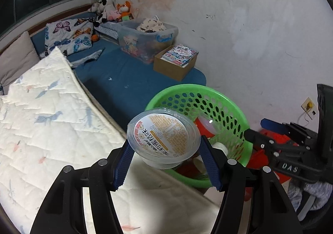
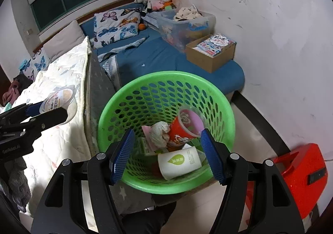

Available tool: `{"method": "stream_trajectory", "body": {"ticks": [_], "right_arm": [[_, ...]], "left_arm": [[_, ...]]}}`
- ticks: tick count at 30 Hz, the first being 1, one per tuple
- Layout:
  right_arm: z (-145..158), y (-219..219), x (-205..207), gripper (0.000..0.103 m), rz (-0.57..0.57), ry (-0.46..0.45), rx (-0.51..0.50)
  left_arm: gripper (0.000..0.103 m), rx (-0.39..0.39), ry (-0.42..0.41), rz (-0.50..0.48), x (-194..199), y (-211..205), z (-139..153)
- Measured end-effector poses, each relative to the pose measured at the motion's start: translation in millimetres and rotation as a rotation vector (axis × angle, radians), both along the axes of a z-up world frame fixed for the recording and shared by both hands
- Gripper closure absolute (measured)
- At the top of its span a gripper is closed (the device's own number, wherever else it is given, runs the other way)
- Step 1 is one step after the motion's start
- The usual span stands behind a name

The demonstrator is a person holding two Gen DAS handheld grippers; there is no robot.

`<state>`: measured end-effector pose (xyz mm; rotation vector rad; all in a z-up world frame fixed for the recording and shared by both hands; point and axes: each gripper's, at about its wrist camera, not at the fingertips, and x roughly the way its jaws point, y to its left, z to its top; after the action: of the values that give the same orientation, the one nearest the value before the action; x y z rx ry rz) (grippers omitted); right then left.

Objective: Collect trash

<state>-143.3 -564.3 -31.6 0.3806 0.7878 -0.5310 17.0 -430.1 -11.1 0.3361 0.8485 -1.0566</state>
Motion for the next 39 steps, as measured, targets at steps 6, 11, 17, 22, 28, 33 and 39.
{"method": "stream_trajectory", "body": {"ticks": [6,11,17,22,28,33,39], "right_arm": [[-3,-5,-7,0.036,-0.01,-0.001,0.011],[-5,-7,-12,0.036,-0.014,-0.005,0.019],[-4,-4,-19,0.036,-0.02,-0.014,0.028],[0,7,-20,0.036,-0.003,-0.03,0.034],[7,32,-14,0.036,0.033,-0.058,0.042],[12,56,-5,0.034,0.072,-0.072,0.045],[21,90,9,0.031,0.128,-0.069,0.002]], "left_arm": [[0.041,0.007,0.014,-0.024,-7,-19,-3],[0.033,-0.002,0.033,-0.042,-10,-27,-2],[0.03,-0.008,0.014,-0.04,-14,-19,4],[0.025,-0.04,0.004,-0.011,-10,8,17],[0.02,-0.068,-0.036,0.035,-6,48,29],[0.013,-0.08,-0.058,0.089,-1,87,34],[0.009,-0.095,-0.069,0.166,5,133,38]]}}
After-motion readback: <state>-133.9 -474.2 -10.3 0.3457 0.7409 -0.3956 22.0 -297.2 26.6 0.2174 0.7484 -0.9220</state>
